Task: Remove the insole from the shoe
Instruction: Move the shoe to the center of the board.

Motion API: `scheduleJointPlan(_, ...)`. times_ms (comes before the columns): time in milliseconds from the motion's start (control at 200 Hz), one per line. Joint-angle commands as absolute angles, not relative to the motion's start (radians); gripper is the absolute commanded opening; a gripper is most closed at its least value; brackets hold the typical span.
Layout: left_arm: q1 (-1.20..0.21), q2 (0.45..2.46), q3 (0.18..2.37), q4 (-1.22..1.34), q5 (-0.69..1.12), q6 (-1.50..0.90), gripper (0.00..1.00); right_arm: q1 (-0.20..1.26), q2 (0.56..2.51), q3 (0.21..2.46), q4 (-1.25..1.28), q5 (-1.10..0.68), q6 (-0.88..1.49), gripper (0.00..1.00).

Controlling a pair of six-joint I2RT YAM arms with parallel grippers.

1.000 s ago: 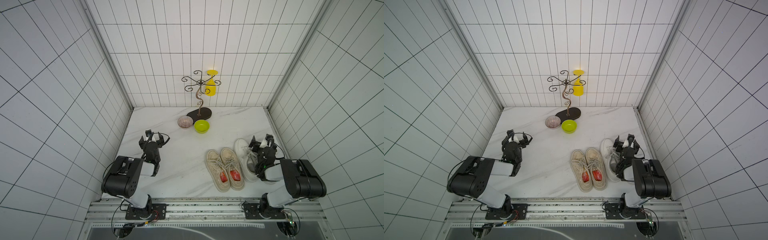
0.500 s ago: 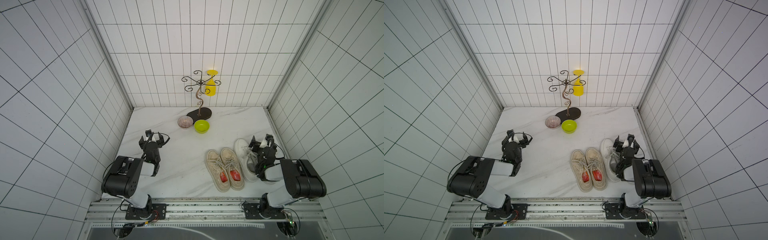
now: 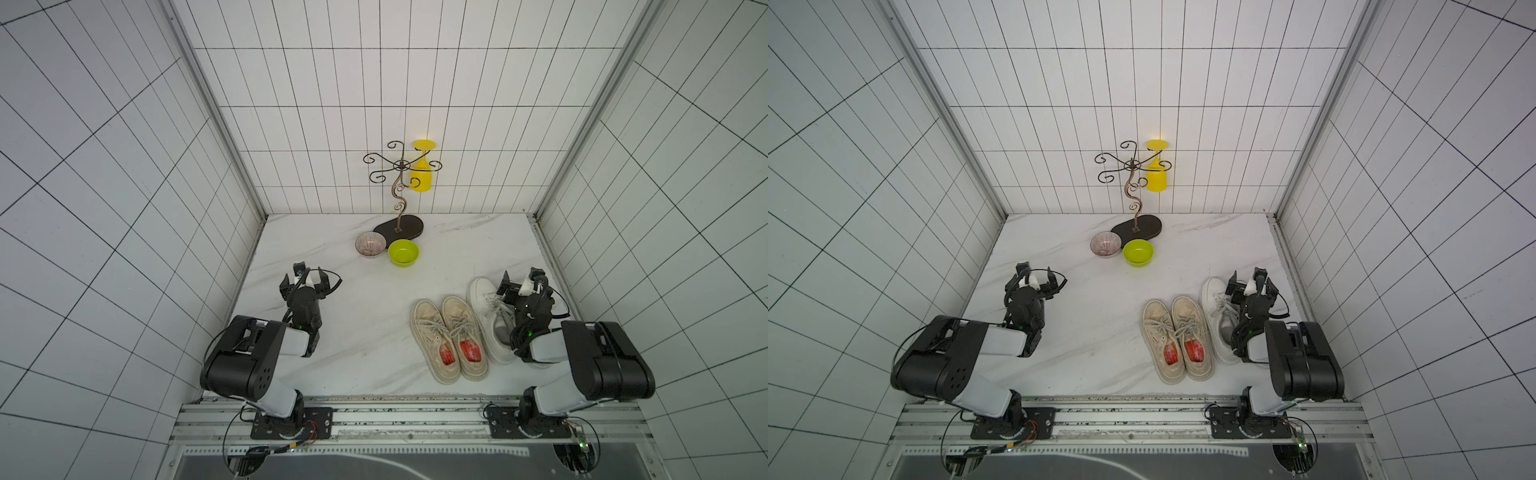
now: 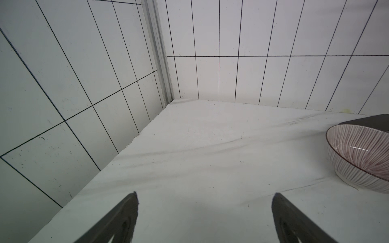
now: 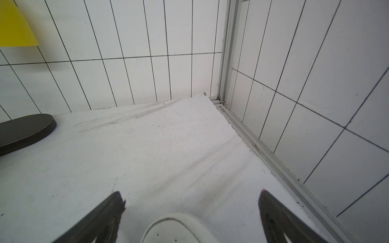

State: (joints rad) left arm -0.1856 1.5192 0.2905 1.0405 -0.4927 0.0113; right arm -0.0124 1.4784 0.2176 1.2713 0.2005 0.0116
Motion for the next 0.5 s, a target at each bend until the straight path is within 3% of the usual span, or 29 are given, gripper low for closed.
scheduleJointPlan(0, -0.247, 1.427, 0.289, 1.07, -0.629, 0.086, 0.98, 0.023, 1.341, 0.227, 1.127, 0.211, -0.017, 0.99)
scheduleJointPlan(180, -0.311, 1.198, 0.479, 0.591, -0.679, -0.041, 0.97, 0.05, 1.139, 0.333, 0.825, 0.207, 0.055, 0.99)
scheduleJointPlan(335, -0.335, 1.062, 0.651, 0.187, -0.694, -0.375, 0.98, 0.059, 1.006, 0.48, 0.499, 0.196, 0.355, 1.0)
scheduleJointPlan(495, -0.256, 0.944, 0.709, -0.224, -0.477, -0.782, 0.98, 0.044, 0.914, 0.568, 0.252, 0.066, 0.597, 0.99)
